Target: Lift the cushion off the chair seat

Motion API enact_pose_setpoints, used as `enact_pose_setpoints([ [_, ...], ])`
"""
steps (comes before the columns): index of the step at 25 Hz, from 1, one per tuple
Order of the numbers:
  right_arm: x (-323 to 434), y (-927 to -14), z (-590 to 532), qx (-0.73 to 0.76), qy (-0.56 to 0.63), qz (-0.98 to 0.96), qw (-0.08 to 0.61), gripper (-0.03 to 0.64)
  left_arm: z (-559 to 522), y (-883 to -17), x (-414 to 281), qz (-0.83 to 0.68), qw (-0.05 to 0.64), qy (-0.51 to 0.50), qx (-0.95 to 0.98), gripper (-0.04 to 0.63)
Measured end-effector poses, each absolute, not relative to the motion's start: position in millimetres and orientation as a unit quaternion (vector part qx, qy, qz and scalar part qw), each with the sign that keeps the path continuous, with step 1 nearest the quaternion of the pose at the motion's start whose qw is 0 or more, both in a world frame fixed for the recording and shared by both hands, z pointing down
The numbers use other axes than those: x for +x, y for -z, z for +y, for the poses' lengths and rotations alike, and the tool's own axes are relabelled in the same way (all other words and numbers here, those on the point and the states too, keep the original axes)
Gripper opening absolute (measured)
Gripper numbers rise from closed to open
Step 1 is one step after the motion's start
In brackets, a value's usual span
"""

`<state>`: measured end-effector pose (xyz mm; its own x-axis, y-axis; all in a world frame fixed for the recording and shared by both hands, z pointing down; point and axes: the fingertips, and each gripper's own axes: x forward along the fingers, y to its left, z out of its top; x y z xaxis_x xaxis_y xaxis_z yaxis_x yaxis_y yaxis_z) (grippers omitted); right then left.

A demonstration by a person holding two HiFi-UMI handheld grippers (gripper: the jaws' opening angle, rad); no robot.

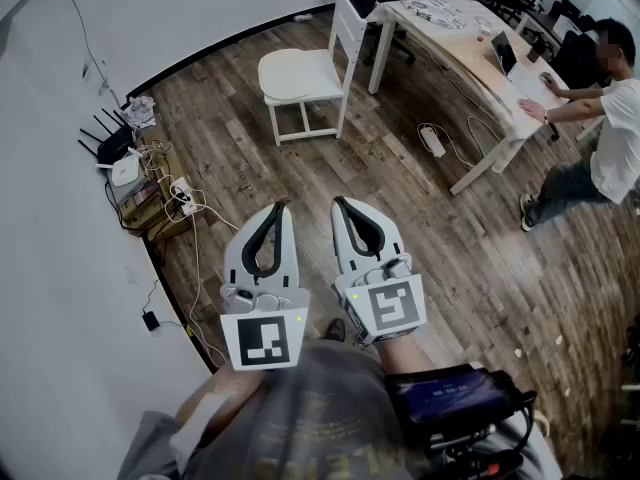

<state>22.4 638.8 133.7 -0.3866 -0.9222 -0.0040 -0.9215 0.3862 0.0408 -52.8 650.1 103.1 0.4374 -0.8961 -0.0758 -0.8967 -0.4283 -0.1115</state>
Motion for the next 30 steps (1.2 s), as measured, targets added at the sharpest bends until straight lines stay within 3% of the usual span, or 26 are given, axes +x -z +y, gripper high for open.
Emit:
enact_pose_setpoints([
  [21, 91.9, -159.9, 648.3, 0.537, -0.023, -0.843, -0.007, 0.008, 662.9, -122.1, 21.1, 0.528, 0.063, 0.037, -0.846, 0.006],
  [30, 94.1, -181.5, 617.2, 0.526, -0.057, -0.849, -0.006, 0.006, 628.3, -141.3, 22.1, 0.530, 0.044, 0.056, -0.845, 0.006],
])
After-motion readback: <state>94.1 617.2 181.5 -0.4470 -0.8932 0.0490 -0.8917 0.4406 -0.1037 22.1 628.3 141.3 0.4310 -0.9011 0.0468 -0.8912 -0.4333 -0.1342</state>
